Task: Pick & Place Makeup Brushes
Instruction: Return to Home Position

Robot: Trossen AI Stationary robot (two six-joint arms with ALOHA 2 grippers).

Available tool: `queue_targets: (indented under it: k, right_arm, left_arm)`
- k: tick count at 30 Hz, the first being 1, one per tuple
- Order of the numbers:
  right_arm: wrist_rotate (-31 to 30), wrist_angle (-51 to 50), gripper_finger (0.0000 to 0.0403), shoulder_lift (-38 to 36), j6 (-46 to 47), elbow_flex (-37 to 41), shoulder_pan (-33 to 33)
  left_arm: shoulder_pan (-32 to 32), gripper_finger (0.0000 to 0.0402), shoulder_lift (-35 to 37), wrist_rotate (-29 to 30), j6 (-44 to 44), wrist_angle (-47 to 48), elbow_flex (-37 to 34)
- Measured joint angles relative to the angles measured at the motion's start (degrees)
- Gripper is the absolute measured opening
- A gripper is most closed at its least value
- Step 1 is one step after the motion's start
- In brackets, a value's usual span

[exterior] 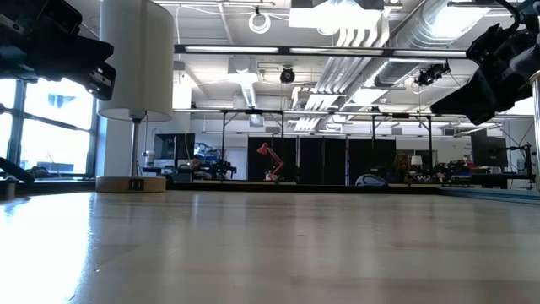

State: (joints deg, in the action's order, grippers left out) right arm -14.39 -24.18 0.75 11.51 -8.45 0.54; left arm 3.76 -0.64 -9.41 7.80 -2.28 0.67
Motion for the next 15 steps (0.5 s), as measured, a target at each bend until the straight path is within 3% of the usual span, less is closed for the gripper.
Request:
queue_targets:
  k: [15]
  right_arm:
    - [0.0, 0.0, 0.0012, 0.0, 0.0, 0.0, 0.0]
  left_arm:
    - [0.0, 0.0001, 0.0, 0.0, 0.0, 0.0, 0.0]
